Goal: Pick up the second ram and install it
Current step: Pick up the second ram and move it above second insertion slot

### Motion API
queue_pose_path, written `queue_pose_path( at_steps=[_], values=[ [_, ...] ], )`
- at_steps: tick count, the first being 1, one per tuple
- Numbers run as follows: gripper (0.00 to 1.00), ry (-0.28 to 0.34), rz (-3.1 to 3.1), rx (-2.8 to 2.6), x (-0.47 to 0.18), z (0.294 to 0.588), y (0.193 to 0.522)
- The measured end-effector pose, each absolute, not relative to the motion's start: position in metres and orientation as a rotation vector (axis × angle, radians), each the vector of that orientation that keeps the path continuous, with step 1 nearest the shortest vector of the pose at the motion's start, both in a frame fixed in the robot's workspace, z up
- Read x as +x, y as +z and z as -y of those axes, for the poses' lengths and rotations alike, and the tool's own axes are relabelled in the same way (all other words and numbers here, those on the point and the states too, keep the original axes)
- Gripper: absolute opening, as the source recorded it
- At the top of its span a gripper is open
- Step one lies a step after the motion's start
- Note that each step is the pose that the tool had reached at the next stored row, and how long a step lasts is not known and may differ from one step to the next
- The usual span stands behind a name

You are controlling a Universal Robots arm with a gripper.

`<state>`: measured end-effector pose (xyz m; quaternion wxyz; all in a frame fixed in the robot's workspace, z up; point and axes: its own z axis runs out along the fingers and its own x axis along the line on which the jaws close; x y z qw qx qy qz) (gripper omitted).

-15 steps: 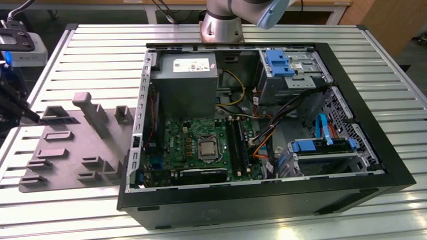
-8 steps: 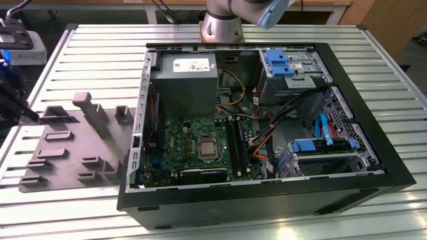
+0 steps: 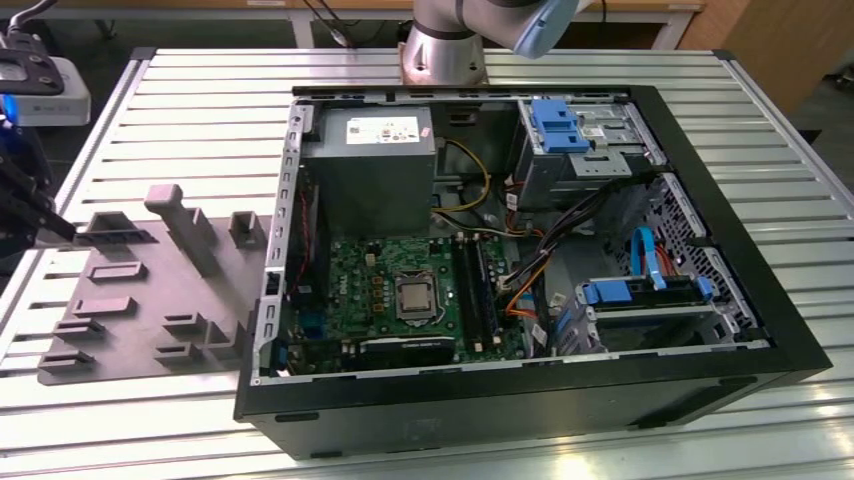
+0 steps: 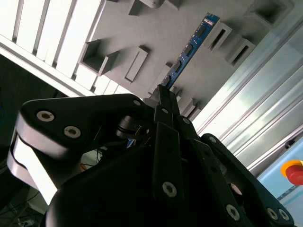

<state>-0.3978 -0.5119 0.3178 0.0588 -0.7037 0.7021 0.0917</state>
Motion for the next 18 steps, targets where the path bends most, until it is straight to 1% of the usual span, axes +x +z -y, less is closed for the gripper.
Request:
queue_pose_path(
  at_steps=[18],
  values=[
    [0.11, 0.279, -2.126, -2.131, -0.3978, 0.5119, 0.3273]
  ],
)
